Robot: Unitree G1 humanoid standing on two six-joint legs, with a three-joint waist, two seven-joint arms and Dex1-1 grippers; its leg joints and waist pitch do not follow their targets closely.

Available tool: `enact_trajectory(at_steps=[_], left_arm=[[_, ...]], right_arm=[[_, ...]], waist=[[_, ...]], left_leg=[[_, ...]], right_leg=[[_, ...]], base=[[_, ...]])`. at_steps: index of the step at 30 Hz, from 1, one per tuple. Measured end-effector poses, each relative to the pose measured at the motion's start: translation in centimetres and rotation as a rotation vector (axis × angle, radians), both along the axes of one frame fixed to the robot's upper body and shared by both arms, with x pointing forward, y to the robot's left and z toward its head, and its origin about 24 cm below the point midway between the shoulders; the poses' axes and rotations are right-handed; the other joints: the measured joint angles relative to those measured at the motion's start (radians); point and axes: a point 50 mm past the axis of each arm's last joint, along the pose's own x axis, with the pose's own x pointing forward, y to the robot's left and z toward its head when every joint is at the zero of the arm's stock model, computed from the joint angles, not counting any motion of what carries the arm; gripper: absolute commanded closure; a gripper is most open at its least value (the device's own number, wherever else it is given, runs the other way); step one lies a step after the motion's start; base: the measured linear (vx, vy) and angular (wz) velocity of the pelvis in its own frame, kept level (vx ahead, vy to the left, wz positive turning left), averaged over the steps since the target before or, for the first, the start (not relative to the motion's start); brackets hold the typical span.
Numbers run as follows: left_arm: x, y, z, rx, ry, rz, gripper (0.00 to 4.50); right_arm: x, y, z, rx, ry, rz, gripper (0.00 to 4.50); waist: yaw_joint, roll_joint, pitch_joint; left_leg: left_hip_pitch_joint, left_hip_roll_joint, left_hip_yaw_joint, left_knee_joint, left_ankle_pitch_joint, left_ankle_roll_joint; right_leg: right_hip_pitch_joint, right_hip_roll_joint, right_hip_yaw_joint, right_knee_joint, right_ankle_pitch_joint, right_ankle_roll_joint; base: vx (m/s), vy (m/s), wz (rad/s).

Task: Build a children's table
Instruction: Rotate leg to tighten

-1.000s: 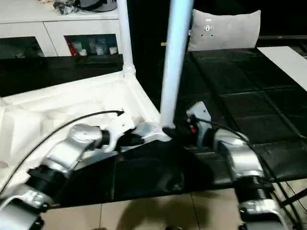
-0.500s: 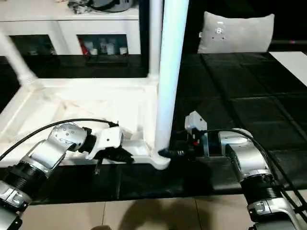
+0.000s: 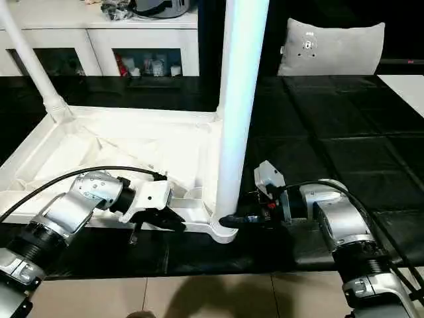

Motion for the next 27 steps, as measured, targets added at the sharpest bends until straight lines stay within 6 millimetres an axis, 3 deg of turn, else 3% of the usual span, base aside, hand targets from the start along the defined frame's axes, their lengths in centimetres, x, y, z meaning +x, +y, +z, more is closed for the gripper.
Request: enact_trajectory(at_steps=[6, 11, 13, 16, 17, 21, 27], left_arm=[[1.0, -0.4, -0.5, -0.029, 0.025, 0.195, 4.5], [2.4, -2.1, -0.9, -0.063, 0.007, 0.43, 4.5], [2.6, -3.0, -1.2, -0.086, 0.01, 0.499, 4.5], [3.3, -4.2, -1.4, -0.114, -0.013, 0.61, 4.5], [3.4, -4.5, -1.4, -0.118, -0.021, 0.631, 4.5], [3.5, -6.1, -1.3, -0.133, -0.038, 0.643, 4.5], [3.6, -6.3, -0.8, -0.14, -0.081, 0.582, 4.5]], right_arm=[[1.0, 0.4, -0.6, 0.006, 0.003, -0.232, 2.6], [3.1, 1.5, -1.3, 0.01, -0.026, -0.622, 2.61], [3.7, 1.9, -1.4, -0.001, -0.035, -0.737, 2.61], [4.9, 3.4, -1.7, 0.041, -0.018, -0.949, 2.61], [5.1, 3.8, -1.7, 0.049, -0.019, -0.999, 2.26], [5.3, 4.4, -2.5, 0.063, -0.01, -1.162, 1.69], [5.1, 3.9, -2.6, 0.085, -0.021, -1.226, 1.34]], waist=[[-0.017, 0.0, 0.0], [-0.077, 0.002, -0.001], [-0.106, 0.006, 0.0], [-0.139, 0.007, 0.0], [-0.146, 0.008, 0.0], [-0.147, 0.009, 0.001], [-0.112, 0.011, 0.001]], left_leg=[[0.014, 0.0, 0.002, -0.001, -0.001, -0.006], [0.012, 0.005, 0.0, 0.001, 0.003, -0.007], [0.012, 0.011, -0.006, 0.0, 0.003, -0.007], [0.012, 0.013, -0.009, 0.0, 0.002, -0.007], [0.012, 0.012, -0.009, -0.001, 0.002, -0.006], [0.01, 0.007, -0.009, -0.004, 0.001, -0.004], [-0.001, 0.006, -0.01, -0.009, 0.001, 0.002]], right_leg=[[0.012, 0.0, -0.001, -0.003, 0.0, 0.001], [0.016, -0.001, -0.016, -0.021, 0.002, 0.004], [0.029, -0.002, -0.036, -0.041, 0.004, 0.007], [0.033, -0.002, -0.043, -0.053, 0.005, 0.009], [0.033, -0.002, -0.042, -0.054, 0.006, 0.01], [0.031, -0.005, -0.039, -0.054, 0.007, 0.01], [0.018, -0.005, -0.034, -0.038, 0.018, 0.004]], base=[[0.0, 0.0, 0.0], [0.0, 0.0, 0.0], [0.0, 0.0, 0.0], [0.0, 0.0, 0.0], [0.0, 0.0, 0.0], [0.0, 0.0, 0.0], [0.0, 0.0, 0.0]])
